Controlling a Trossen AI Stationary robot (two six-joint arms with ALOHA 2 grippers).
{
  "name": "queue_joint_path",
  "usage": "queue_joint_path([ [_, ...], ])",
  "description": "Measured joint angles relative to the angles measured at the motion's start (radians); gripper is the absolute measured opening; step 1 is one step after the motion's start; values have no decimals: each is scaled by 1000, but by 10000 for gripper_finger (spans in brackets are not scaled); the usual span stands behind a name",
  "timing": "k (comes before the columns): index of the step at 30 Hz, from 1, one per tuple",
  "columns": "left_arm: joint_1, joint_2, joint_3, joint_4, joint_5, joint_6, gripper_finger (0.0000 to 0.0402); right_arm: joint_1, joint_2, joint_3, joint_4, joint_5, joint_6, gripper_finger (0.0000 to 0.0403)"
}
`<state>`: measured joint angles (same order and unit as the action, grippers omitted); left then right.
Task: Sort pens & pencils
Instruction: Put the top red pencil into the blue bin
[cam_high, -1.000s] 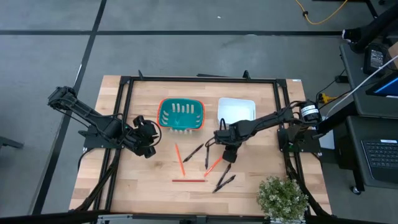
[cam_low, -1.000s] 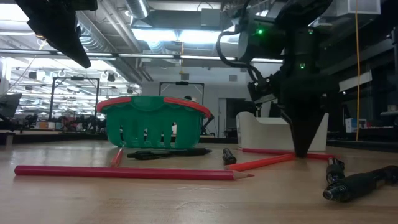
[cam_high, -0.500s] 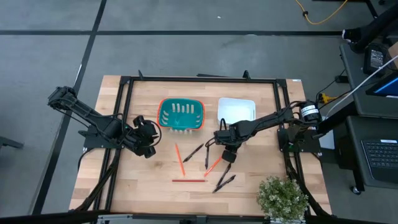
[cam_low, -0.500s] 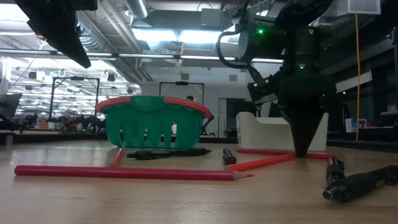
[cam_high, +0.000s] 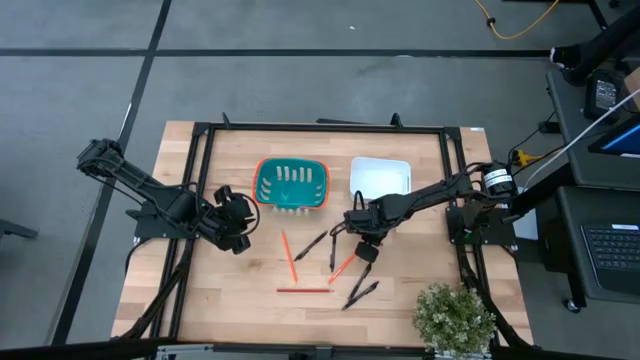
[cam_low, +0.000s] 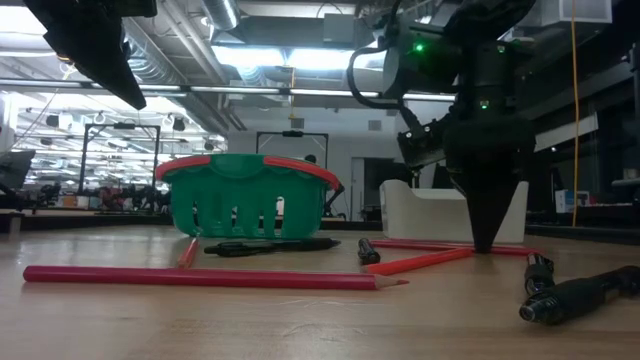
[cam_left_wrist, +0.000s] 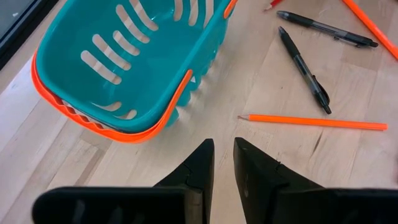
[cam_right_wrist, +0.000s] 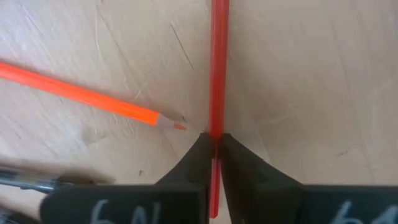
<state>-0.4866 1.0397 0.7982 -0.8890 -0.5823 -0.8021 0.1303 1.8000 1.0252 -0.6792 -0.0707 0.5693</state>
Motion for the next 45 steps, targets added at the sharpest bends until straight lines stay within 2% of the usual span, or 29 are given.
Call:
queue_joint_path([
  [18,0,0,0,-67,-11,-3,56,1,1,9,-11,32,1,22],
  [37,0,0,0,-69,-12,-3,56,0,3,26,-47,53,3,22],
  [45,0,0,0,-119,-12,-8,56,12,2,126,-115,57,-5,22],
])
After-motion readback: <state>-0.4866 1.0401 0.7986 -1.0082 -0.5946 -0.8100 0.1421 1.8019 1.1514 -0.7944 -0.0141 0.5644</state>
